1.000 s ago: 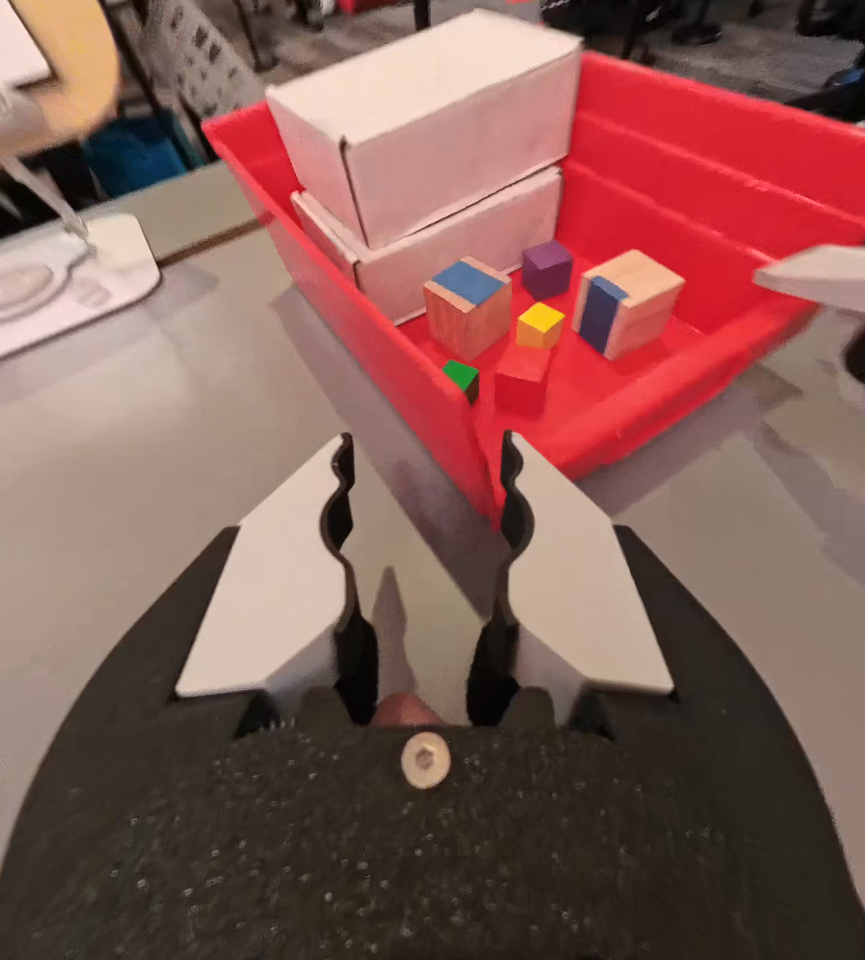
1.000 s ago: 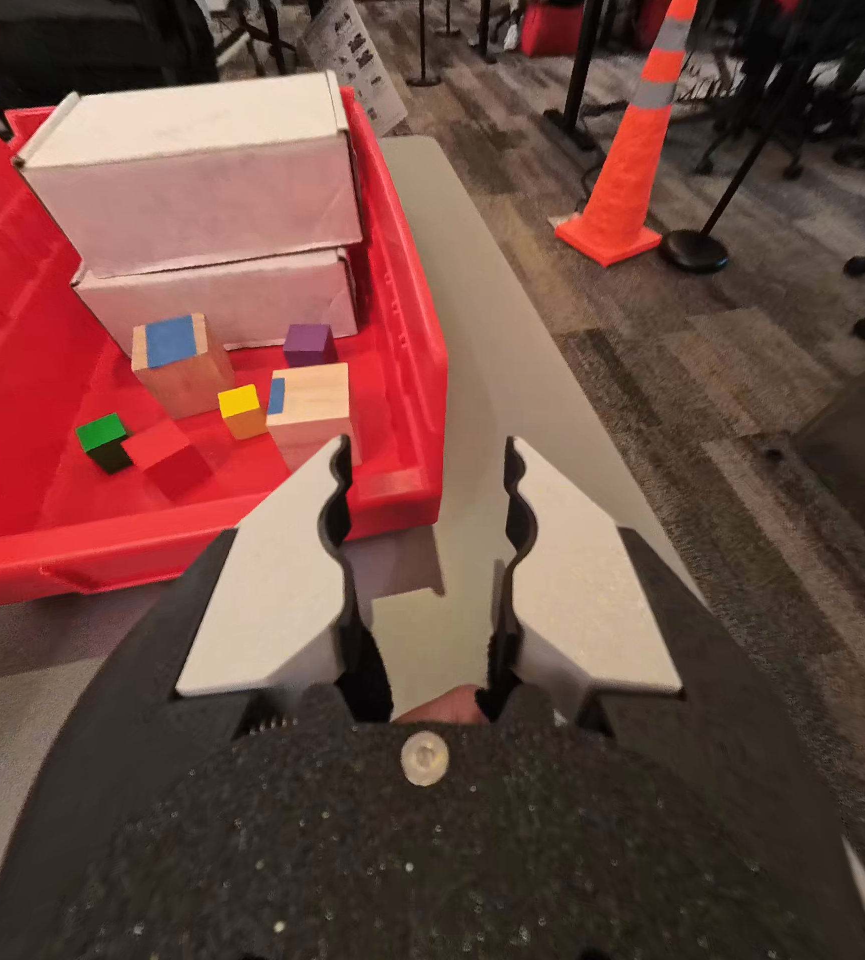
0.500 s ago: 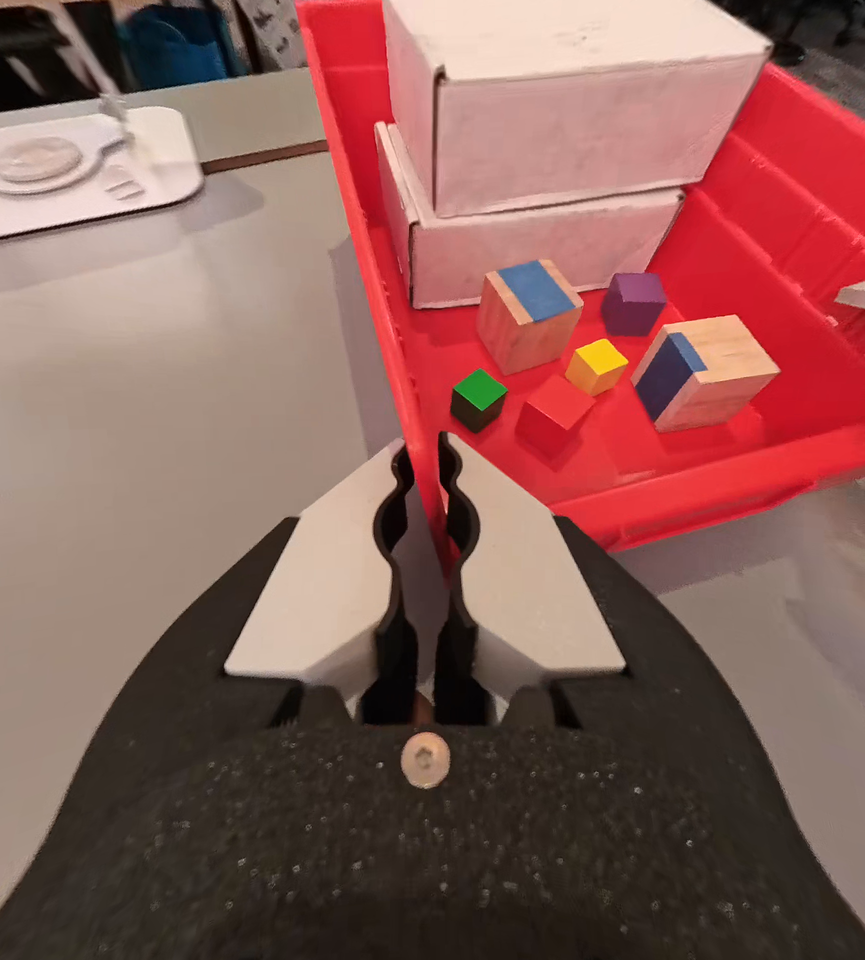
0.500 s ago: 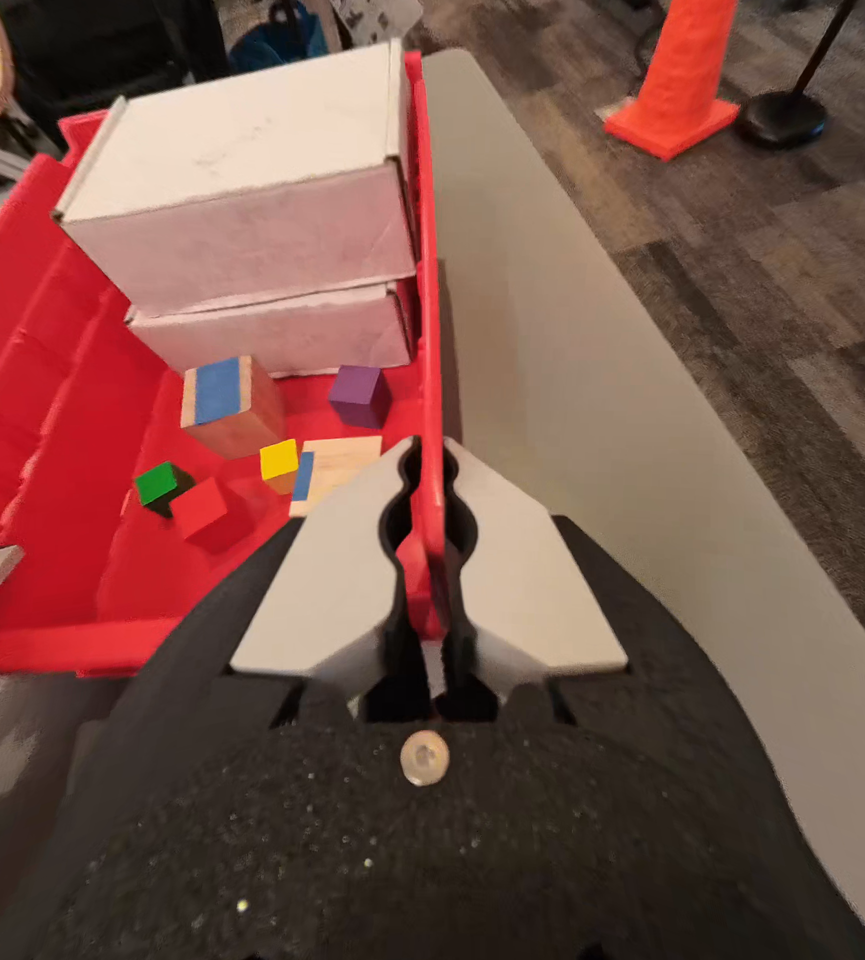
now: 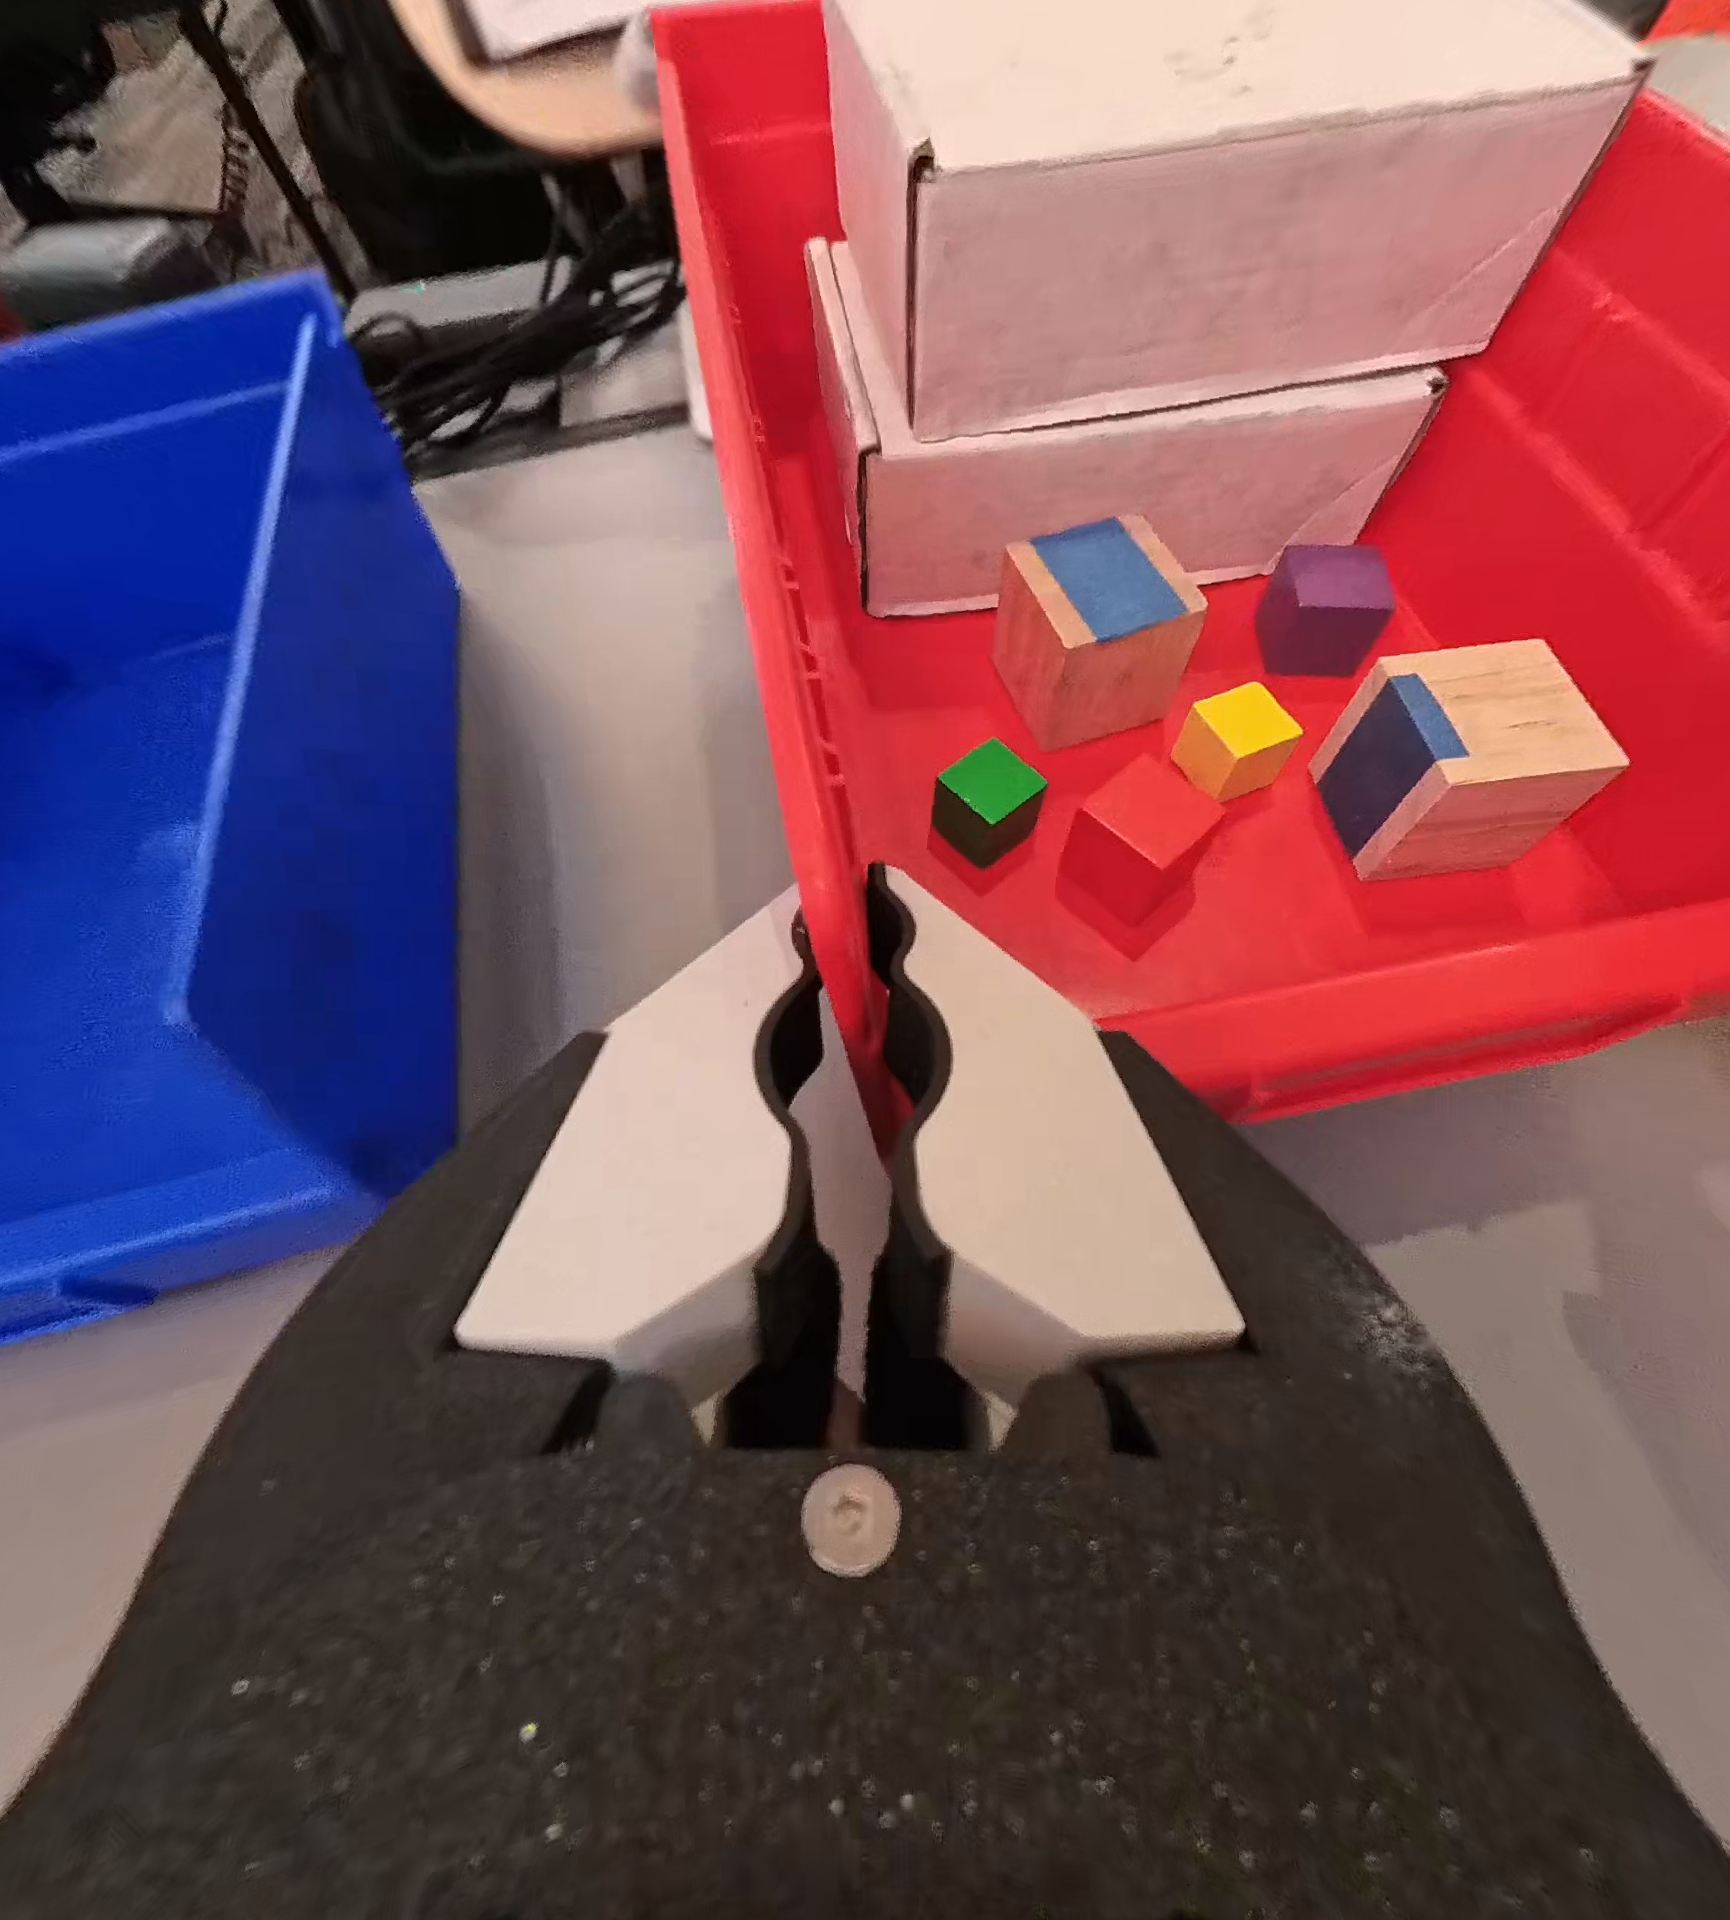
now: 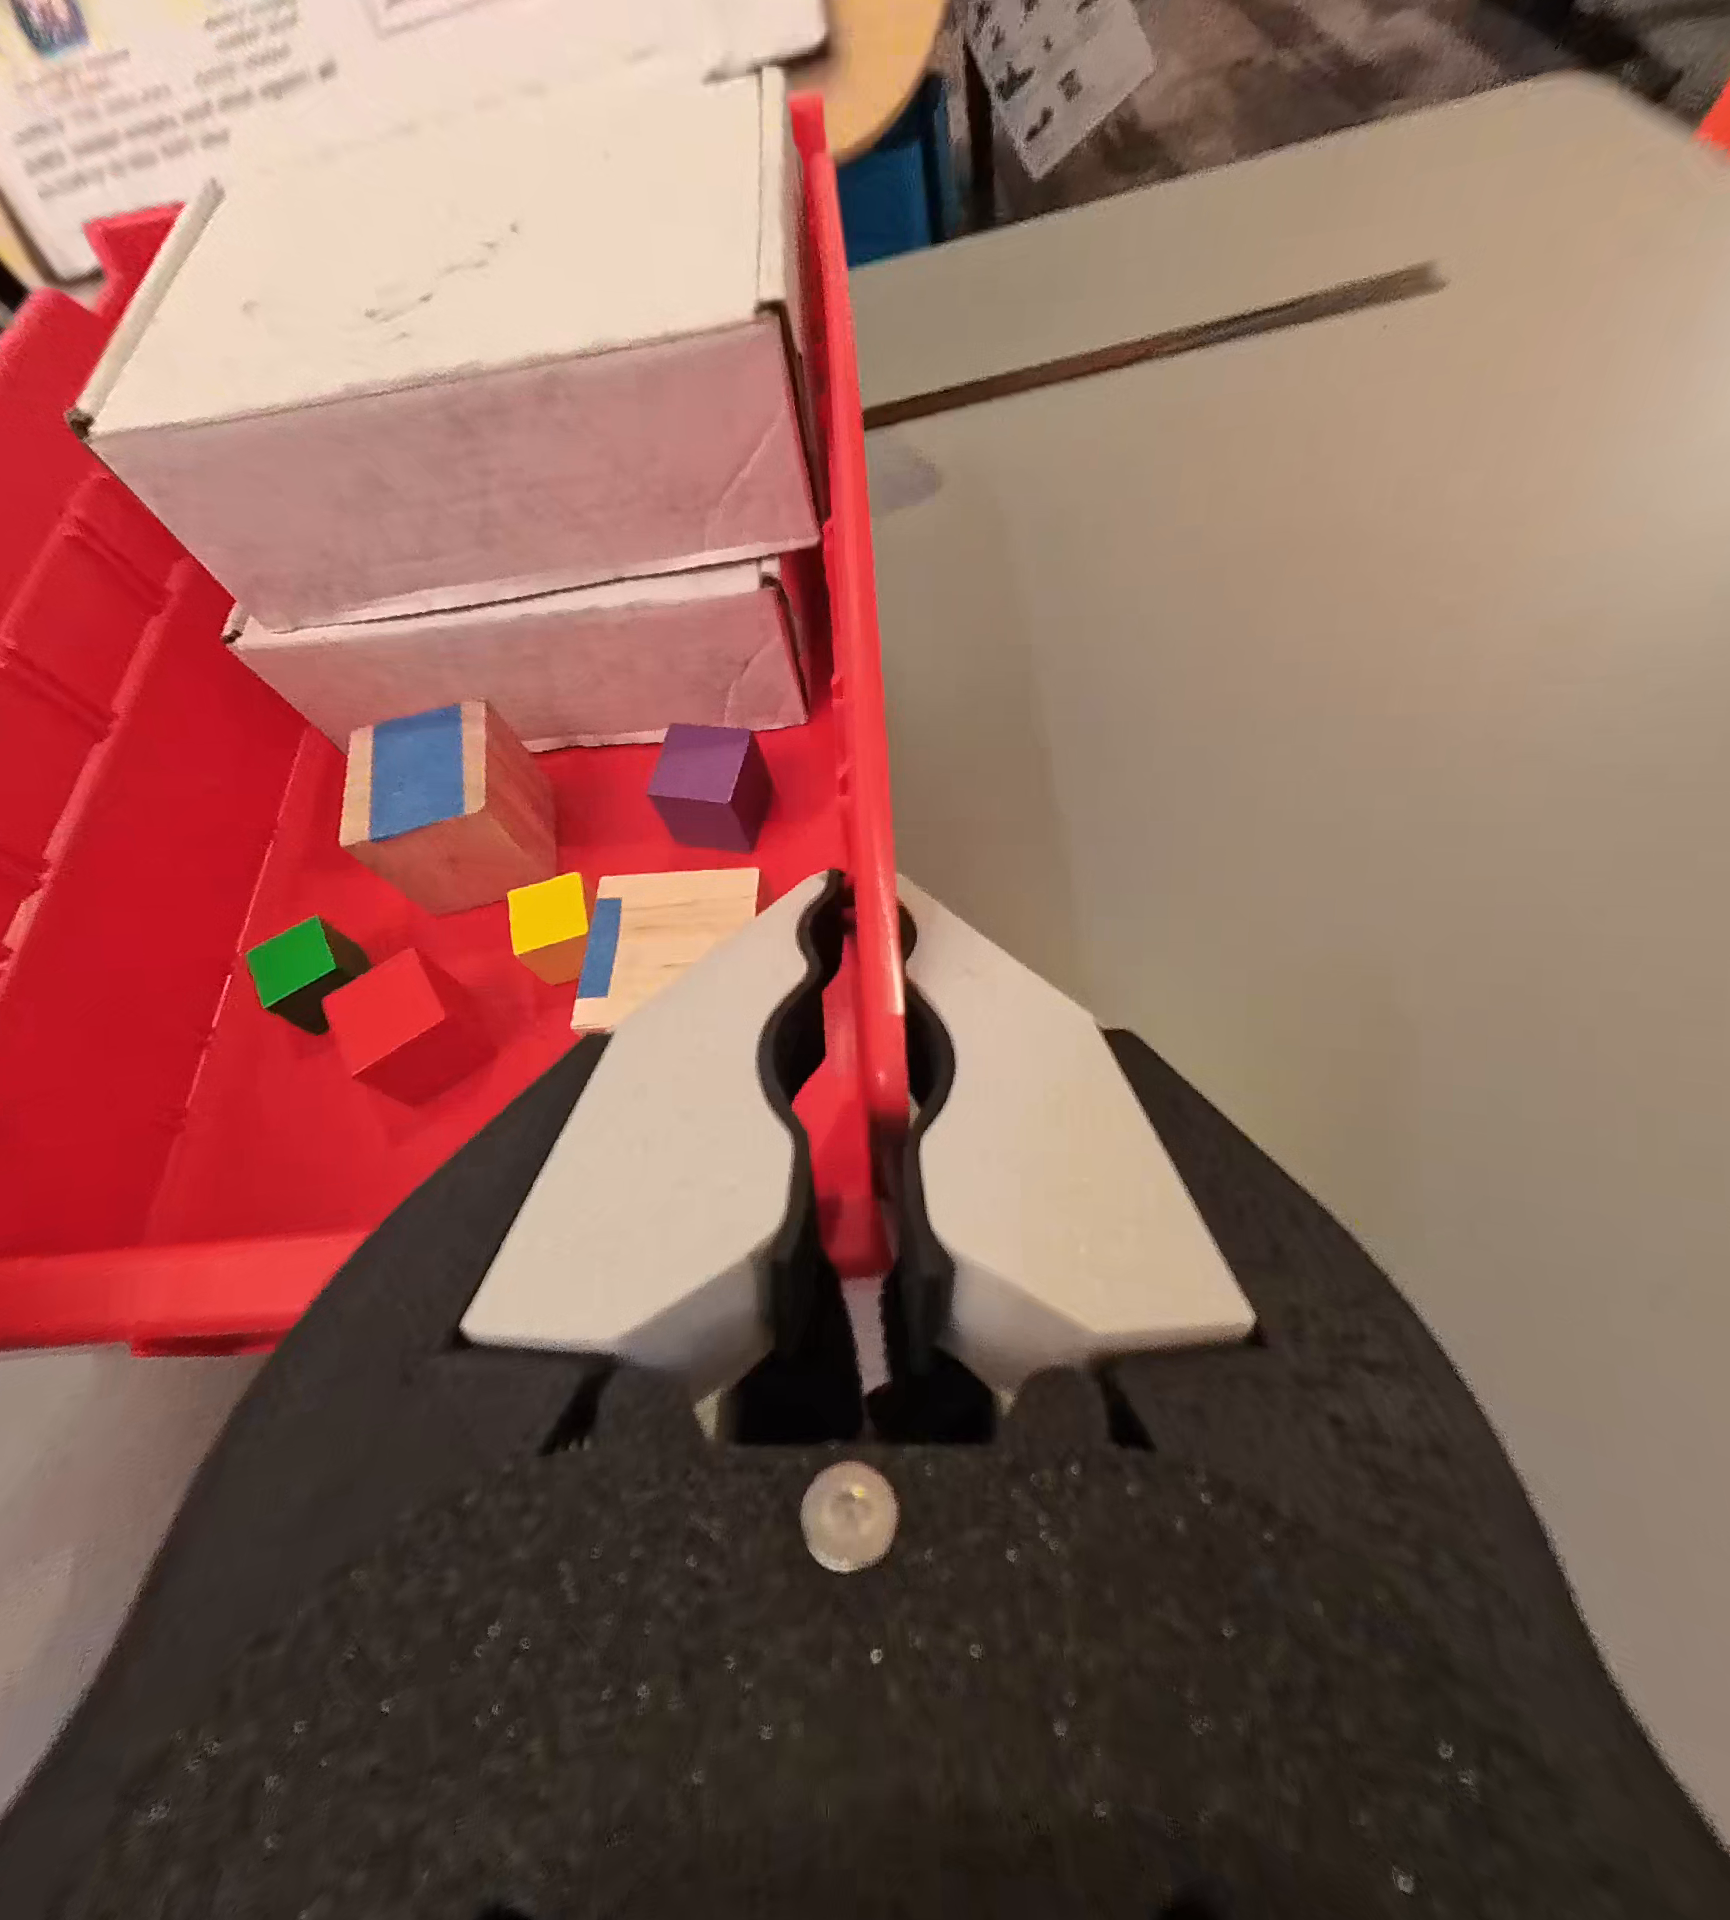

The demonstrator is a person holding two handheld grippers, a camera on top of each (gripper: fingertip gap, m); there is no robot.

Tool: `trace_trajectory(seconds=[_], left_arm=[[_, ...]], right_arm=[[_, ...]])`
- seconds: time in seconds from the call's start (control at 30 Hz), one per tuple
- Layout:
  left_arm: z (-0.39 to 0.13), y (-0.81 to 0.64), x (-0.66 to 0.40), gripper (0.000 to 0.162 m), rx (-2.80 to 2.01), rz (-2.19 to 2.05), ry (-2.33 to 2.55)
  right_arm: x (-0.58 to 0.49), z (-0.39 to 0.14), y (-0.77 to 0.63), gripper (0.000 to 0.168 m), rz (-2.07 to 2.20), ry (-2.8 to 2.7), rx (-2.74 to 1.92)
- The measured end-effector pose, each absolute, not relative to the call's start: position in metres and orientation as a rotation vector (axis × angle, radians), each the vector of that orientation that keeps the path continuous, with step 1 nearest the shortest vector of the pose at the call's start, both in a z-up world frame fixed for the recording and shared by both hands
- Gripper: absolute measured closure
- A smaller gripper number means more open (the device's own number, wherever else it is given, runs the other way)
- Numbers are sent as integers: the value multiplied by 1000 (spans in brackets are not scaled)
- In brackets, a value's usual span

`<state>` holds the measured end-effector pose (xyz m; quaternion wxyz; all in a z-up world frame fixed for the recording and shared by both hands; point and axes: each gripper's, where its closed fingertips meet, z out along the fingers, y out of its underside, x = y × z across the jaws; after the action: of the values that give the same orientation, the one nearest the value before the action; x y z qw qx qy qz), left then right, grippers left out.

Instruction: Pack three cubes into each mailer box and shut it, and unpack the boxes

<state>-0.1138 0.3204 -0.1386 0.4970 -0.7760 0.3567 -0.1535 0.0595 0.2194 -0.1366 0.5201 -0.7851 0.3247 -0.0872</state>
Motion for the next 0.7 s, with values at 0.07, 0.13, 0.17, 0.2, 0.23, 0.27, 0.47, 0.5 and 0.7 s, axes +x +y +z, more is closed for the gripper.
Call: trace_trajectory(seconds=[0.07, 0.13, 0.17, 0.2, 0.23, 0.27, 0.47, 0.5, 0.7], left_arm=[[-151, 333, -127, 161, -1913, -376, 852], [-162, 340, -134, 160, -1934, -379, 845], [-166, 341, -135, 159, -1938, -396, 846], [-168, 339, -134, 156, -1934, -413, 871], [-169, 337, -133, 153, -1926, -402, 933], [-166, 334, -135, 153, -1922, -384, 997], [-82, 322, -210, 130, -1853, -700, 856], [-80, 339, -240, 129, -1867, -674, 790], [-117, 469, -395, 109, -1928, -168, 558]], right_arm=[[46, -146, 236, 165, -205, 766, -1911], [38, -153, 247, 165, -214, 744, -1934], [36, -154, 251, 165, -211, 736, -1931], [36, -152, 252, 164, -204, 738, -1914], [38, -152, 253, 164, -208, 741, -1905], [40, -150, 253, 164, -205, 738, -1889], [14, -81, 220, 135, -199, 573, -1690], [-4, -67, 220, 135, -165, 513, -1661], [-170, -62, 266, 135, 168, 105, -1718]])
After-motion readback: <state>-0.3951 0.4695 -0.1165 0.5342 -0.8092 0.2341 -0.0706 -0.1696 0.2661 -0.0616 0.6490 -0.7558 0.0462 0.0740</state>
